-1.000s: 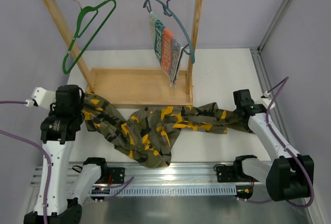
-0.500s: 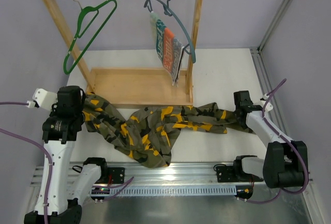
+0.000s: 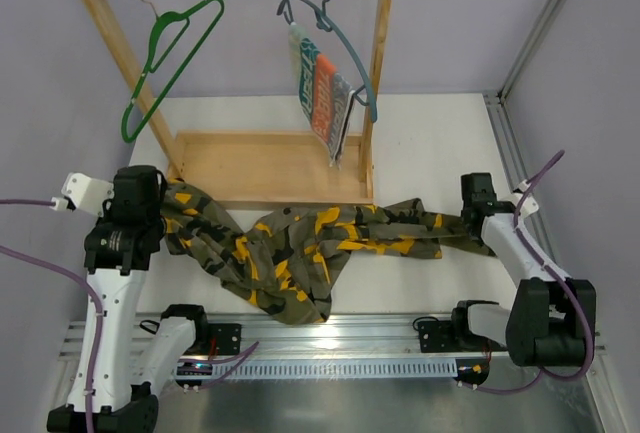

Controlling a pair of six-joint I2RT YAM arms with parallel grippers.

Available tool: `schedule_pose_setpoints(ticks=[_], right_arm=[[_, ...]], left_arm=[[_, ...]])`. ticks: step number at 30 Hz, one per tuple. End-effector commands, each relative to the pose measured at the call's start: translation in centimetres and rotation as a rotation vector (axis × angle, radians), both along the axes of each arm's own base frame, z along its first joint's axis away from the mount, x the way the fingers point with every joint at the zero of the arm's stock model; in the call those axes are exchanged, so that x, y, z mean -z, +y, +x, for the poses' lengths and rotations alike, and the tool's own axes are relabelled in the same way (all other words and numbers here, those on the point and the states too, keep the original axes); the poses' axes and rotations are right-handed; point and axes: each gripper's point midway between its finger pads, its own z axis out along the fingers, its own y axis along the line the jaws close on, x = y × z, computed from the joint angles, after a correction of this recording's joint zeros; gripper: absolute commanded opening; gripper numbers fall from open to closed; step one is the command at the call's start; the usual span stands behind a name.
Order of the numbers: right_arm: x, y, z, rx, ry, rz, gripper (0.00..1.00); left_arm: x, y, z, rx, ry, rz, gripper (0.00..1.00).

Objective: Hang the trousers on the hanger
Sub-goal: Fold the trousers

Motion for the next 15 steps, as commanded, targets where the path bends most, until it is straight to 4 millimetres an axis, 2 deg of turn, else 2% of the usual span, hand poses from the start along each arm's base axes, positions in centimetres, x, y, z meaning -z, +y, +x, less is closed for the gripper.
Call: schedule_pose_setpoints(ticks=[1,5,8,9,11,15], right_arm=[[-7.2,-4.1,-0.2,0.097,-0.069,-0.213,0.04],[-13.3,-6.8,-1.8,0.182,-0.149,-0.314,0.04],[-15.9,-8.6,-3.7,0.242,-0.158,-0.374,0.04],[-16.8,-9.0,-4.4,0.263,-0.172,-0.388,0.04],[-18.0,-10.0,-5.5,0.295,-0.172,-0.41,0.04],[-21.2,-10.6,-6.4,0.321,-0.221,-0.437,0.04]], left_arm=[[-1.9,2.5,-0.5,-0.171,-0.075,0.053,0.0],[-3.5,3.2,-0.3,-0.214,-0.093,0.065,0.0],[-3.9,3.8,-0.5,-0.245,-0.086,0.078,0.01],[-4.2,4.9,-1.1,-0.294,-0.085,0.084,0.01],[-4.4,5.4,-1.2,-0.313,-0.083,0.09,0.01],[-4.9,6.8,-2.0,-0.361,-0.057,0.115,0.01]])
